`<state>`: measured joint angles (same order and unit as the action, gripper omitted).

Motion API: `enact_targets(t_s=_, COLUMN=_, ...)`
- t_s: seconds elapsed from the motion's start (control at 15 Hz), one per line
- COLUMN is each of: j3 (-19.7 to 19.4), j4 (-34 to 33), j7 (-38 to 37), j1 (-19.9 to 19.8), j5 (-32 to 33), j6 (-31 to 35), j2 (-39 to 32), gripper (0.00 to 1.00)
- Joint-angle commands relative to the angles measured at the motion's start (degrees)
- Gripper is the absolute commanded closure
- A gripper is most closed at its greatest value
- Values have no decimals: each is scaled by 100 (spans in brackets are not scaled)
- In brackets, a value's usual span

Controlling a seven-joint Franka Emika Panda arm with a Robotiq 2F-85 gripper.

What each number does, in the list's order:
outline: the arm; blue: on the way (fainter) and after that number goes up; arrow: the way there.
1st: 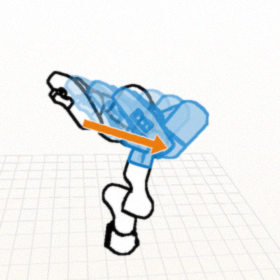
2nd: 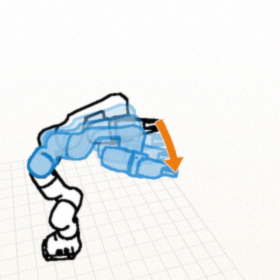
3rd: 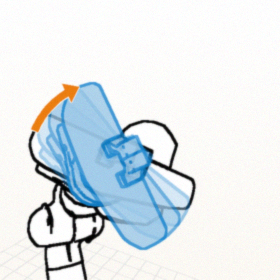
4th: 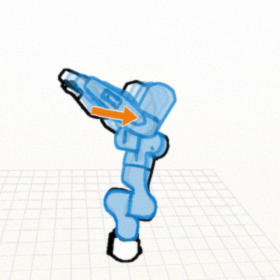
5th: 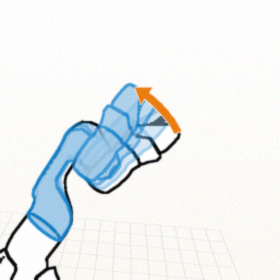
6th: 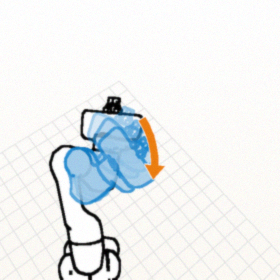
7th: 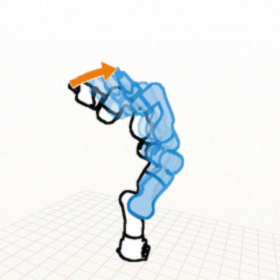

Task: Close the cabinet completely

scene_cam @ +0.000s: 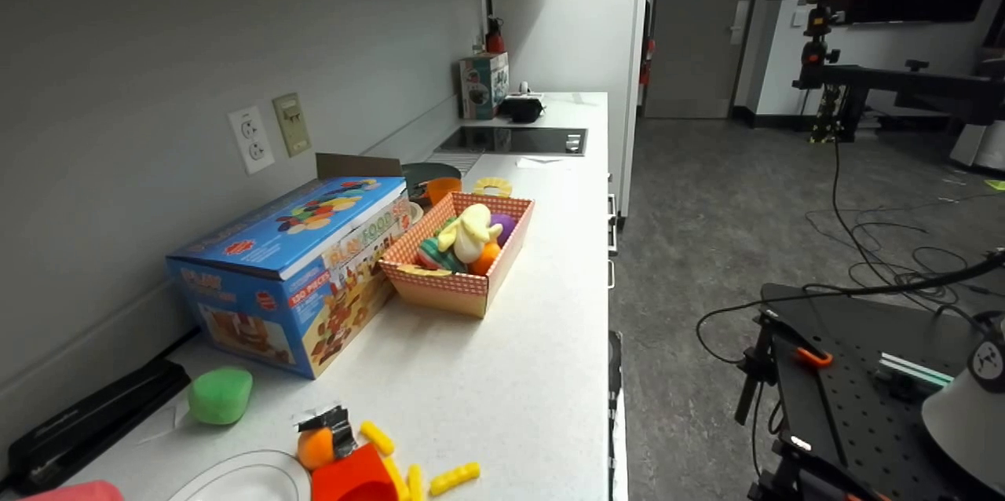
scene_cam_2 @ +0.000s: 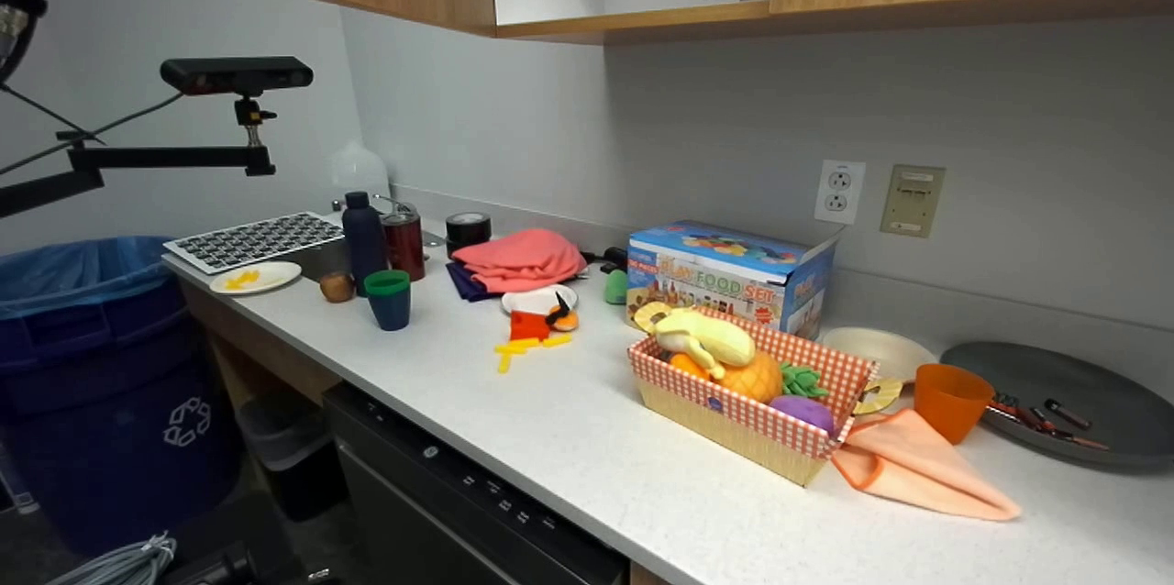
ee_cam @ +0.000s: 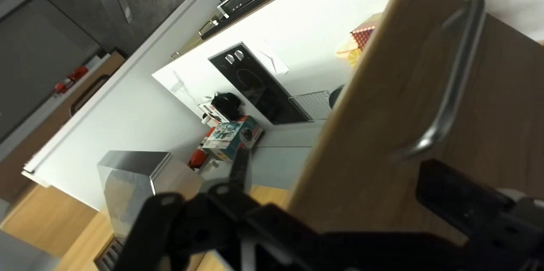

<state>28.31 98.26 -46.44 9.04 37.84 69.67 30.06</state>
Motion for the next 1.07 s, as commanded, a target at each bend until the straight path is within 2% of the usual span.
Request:
enact_targets(t_s=0.0, j3=358, j4=-157, j7=-1117, j1=-342, j5=690, j6=345, j2=-648, gripper=0)
enact_targets(t_s=0.27, j3=542, j4=-134, j7=-2066, j1=-270, j5=1930, j6=146, j2=-1137, gripper=0)
enact_targets(t_s=0.53, j3=601, j4=-163, j7=-2665, j1=-67, j5=3036, j6=-262, j2=-1586, gripper=0)
enact_targets(t_s=0.67, j3=476, j4=-250, j7=-2545, j1=147, j5=3015, j6=-309, j2=-1736, gripper=0)
enact_targets(t_s=0.73, j3=335, j4=-300, j7=-2305, j1=304, j5=2710, j6=-63, j2=-1738, gripper=0)
enact_targets(t_s=0.8, j3=280, j4=-411, j7=-2183, j1=401, j5=2458, j6=-100, j2=-1798, gripper=0)
enact_targets(t_s=0.87, j3=259, j4=-115, j7=-2449, j1=385, j5=2798, j6=-158, j2=-1707, gripper=0)
enact_targets(t_s=1.0, j3=215, j4=-208, j7=-2384, j1=509, j5=2645, j6=-146, j2=-1767, gripper=0)
